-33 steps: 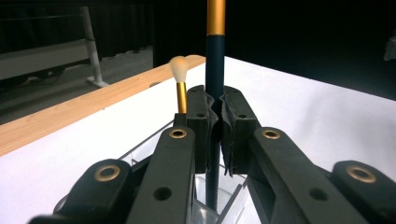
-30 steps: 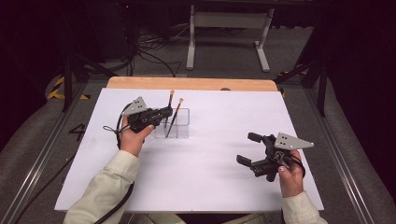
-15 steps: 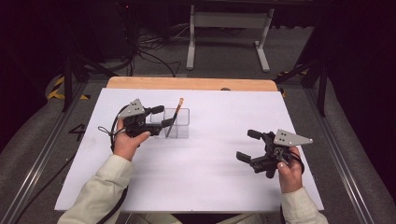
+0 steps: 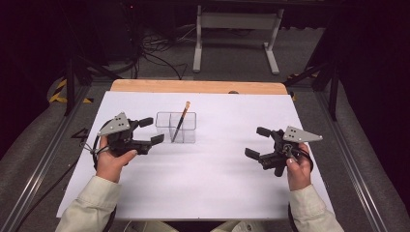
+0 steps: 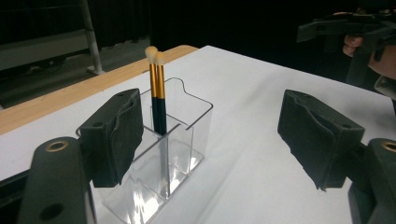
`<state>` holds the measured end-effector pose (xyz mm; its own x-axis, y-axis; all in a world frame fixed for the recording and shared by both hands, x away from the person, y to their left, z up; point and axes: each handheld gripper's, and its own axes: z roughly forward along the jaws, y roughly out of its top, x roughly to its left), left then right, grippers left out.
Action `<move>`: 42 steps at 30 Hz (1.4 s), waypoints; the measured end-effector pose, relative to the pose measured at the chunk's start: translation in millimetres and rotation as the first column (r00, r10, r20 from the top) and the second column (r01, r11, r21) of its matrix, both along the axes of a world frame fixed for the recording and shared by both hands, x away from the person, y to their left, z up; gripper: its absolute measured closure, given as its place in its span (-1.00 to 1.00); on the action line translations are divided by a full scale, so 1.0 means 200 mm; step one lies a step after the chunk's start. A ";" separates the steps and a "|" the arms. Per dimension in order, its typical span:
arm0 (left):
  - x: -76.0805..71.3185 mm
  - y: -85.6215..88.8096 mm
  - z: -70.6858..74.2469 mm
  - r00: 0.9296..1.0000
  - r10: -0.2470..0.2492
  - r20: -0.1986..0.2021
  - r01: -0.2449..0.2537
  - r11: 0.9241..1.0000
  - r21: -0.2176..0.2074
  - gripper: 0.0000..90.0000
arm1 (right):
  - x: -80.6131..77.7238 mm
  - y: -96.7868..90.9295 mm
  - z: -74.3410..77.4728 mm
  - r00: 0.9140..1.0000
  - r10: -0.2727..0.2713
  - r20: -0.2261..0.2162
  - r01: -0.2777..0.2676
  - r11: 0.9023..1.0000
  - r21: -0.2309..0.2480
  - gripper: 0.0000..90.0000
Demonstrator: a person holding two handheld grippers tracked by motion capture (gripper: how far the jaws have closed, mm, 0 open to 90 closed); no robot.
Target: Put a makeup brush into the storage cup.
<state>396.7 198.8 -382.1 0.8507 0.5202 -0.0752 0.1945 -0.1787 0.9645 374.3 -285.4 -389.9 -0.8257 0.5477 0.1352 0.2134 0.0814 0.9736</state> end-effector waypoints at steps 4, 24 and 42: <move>-0.05 0.04 -0.01 1.000 0.001 -0.002 -0.001 1.000 -0.003 -0.54 | 0.02 -0.01 -0.01 1.000 -0.029 -0.002 0.029 1.000 0.004 -0.98; -0.14 0.15 -0.11 1.000 -0.004 0.001 0.004 1.000 -0.015 -0.58 | -0.01 -0.08 -0.10 0.993 -0.115 -0.003 0.115 0.993 -0.027 -0.99; -0.17 0.23 -0.27 0.999 0.045 -0.009 -0.046 0.998 -0.053 -0.63 | -0.06 -0.10 -0.22 0.991 -0.135 -0.025 0.133 0.990 -0.051 -0.99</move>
